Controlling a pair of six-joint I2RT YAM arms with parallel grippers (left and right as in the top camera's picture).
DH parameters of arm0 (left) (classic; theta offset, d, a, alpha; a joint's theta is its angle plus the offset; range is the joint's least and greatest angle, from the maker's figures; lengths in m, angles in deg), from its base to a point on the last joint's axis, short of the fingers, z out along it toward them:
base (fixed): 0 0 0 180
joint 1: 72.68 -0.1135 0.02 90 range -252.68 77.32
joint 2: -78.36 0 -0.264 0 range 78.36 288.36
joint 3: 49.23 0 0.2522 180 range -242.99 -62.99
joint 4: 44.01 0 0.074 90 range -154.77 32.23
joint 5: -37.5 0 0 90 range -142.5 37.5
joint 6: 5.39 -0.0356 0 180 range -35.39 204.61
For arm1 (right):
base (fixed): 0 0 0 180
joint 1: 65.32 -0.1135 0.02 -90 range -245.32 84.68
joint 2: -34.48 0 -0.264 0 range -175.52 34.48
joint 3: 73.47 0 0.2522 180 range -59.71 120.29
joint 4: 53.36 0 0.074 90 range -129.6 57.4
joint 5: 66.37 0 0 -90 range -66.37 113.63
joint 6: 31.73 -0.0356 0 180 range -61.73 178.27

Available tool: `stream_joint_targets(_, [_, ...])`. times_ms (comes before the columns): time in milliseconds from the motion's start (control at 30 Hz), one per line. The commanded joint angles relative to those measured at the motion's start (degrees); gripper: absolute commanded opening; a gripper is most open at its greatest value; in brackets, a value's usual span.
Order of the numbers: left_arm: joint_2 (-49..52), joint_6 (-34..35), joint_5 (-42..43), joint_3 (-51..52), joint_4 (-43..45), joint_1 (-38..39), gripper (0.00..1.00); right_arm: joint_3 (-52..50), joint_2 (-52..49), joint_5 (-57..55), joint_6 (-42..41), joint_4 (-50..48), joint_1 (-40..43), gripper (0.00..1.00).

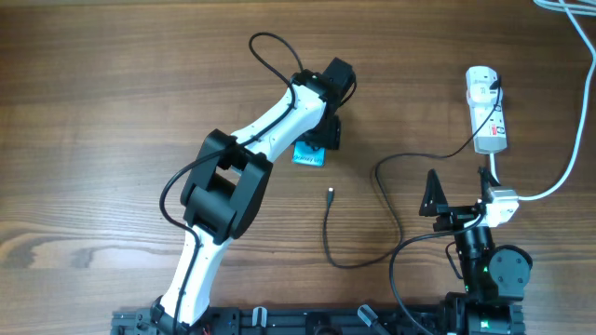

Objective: Plug charger to phone and switch on socket

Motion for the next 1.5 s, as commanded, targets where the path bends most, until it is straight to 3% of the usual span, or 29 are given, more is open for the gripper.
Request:
stream_joint_targets(0, [2.2, 0.3, -0.5, 1.7, -5.3, 0.1, 0.74, -0.1, 0.6, 0.3, -0.7, -0.3, 0.1, 1.00])
stream_joint_targets(167, [2.2, 0.3, -0.4, 1.7, -5.6, 0.1, 0.81, -0.1, 0.6, 0.3, -0.8, -0.3, 0.1, 1.00])
stream_joint_targets(267, [2.2, 0.3, 0.1, 1.7, -4.5, 0.1, 1.00, -0.1, 0.6, 0.3, -0.7, -0.3, 0.1, 1.00])
stream_joint_targets(1100, [2.2, -0.1, 0.3, 1.7, -3.0, -2.1, 1.00, -0.1, 0.6, 0.3, -0.7, -0.3, 0.1, 1.00])
stream_joint_targets(1267, [2.2, -0.1, 5.2, 1.7, -2.8, -2.9, 1.00, -0.1, 0.6, 0.3, -0.8, -0.3, 0.1, 1.00])
stream_joint_targets(1467, [2.2, 0.1, 3.8, 1.9, -1.6, -3.2, 0.93, -0.1, 0.6, 0.3, -0.7, -0.3, 0.1, 1.00])
